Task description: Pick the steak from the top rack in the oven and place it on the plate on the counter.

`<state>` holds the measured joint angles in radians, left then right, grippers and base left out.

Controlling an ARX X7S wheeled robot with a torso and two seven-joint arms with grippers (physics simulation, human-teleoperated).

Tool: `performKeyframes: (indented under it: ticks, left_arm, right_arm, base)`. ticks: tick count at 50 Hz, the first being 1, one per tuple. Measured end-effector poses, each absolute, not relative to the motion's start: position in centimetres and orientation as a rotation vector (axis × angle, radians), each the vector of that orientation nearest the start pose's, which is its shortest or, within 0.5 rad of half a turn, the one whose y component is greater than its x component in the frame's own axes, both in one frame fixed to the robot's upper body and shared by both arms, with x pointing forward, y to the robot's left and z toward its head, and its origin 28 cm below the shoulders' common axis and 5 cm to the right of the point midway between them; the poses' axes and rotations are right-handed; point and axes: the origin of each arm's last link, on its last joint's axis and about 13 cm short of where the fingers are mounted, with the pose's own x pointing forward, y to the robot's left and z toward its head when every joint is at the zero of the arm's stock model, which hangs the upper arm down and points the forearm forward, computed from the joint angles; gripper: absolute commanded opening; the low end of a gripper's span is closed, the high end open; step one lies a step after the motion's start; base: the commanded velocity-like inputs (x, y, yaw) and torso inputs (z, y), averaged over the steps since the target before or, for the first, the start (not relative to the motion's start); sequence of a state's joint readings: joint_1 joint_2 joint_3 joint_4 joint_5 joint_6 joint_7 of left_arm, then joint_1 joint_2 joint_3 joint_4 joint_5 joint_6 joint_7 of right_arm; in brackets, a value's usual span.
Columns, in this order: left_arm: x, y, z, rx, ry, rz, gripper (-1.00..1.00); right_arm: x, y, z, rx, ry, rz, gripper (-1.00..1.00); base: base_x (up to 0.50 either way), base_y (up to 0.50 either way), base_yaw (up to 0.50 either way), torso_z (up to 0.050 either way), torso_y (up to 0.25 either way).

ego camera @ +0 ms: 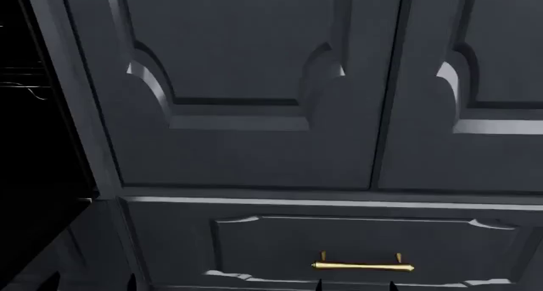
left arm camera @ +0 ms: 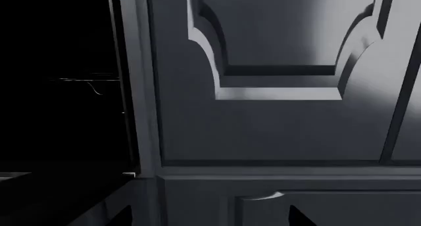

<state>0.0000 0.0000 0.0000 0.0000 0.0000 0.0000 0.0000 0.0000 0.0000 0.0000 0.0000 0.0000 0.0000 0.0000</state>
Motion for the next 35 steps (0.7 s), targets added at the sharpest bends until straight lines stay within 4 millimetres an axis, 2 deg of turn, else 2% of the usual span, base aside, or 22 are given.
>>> performKeyframes:
  ticks: [10,19,26,35]
  left_arm:
    - [21.0,20.5,1.9,0.003,0.004,0.002,1.0]
    - [20.9,20.4,3.3,0.025,-0.015,-0.011,1.0]
    - [20.8,20.5,5.1,0.035,-0.046,-0.017,1.0]
    - [20.6,20.6,8.8,0.056,-0.104,-0.035,1.0]
  right_arm:
    - [21.1,-9.5,1.8,-0.012,-0.017,0.002,1.0]
    - [21.2,-9.3,3.1,-0.035,-0.049,0.006,1.0]
    - [21.4,-9.2,5.1,-0.054,-0.088,0.009,1.0]
    - [21.6,-9.5,8.8,-0.066,-0.142,0.018,1.0]
  base:
    - [0.0,0.0,0.0,0.0,0.0]
    - [0.0,0.0,0.0,0.0,0.0]
    - [0.0,0.0,0.0,0.0,0.0]
    - [0.0,0.0,0.0,0.0,0.0]
